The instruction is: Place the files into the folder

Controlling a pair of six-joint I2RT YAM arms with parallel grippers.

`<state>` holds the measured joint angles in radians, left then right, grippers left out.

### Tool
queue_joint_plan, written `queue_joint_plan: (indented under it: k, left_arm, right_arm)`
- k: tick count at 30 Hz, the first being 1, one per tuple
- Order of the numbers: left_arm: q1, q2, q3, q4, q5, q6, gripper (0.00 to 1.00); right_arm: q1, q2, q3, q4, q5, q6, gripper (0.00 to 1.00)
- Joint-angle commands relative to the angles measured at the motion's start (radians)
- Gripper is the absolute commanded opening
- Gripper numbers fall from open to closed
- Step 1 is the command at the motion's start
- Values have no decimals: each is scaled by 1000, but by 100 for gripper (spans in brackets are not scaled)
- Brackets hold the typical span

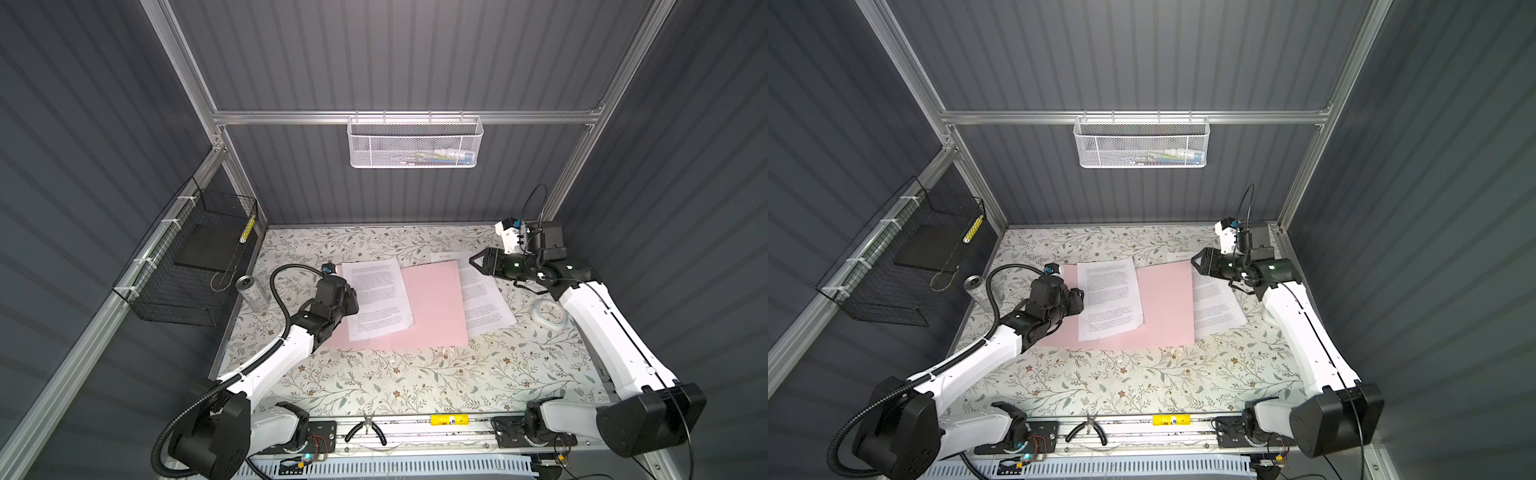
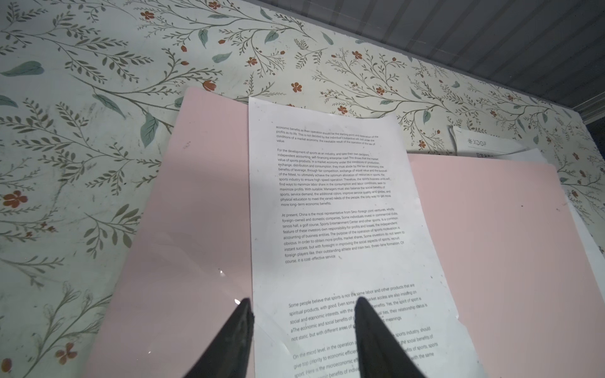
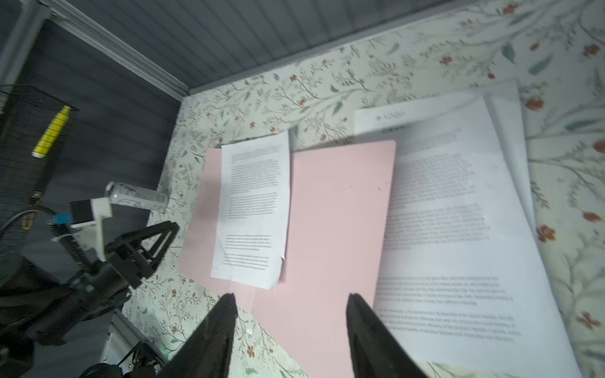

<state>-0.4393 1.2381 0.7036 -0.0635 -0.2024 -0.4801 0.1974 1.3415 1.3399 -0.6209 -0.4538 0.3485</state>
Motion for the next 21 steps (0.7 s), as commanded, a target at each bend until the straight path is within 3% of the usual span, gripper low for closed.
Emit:
queue_joint_plan:
  k: [1, 7, 13, 21]
  left_arm:
    - [22, 35, -41, 67, 53, -7, 51]
    - [84, 28, -99, 123, 59, 14, 51]
    - [191, -7, -163, 185, 153, -11, 51]
    - [217, -31, -166, 217, 227, 7, 54]
  right_arm:
    - [50, 150, 17, 62, -97, -6, 53]
    - [110, 358, 28, 423, -252, 64, 48]
    - [191, 640, 220, 422, -261, 78, 50]
    - [224, 897, 423, 336, -166, 132, 53]
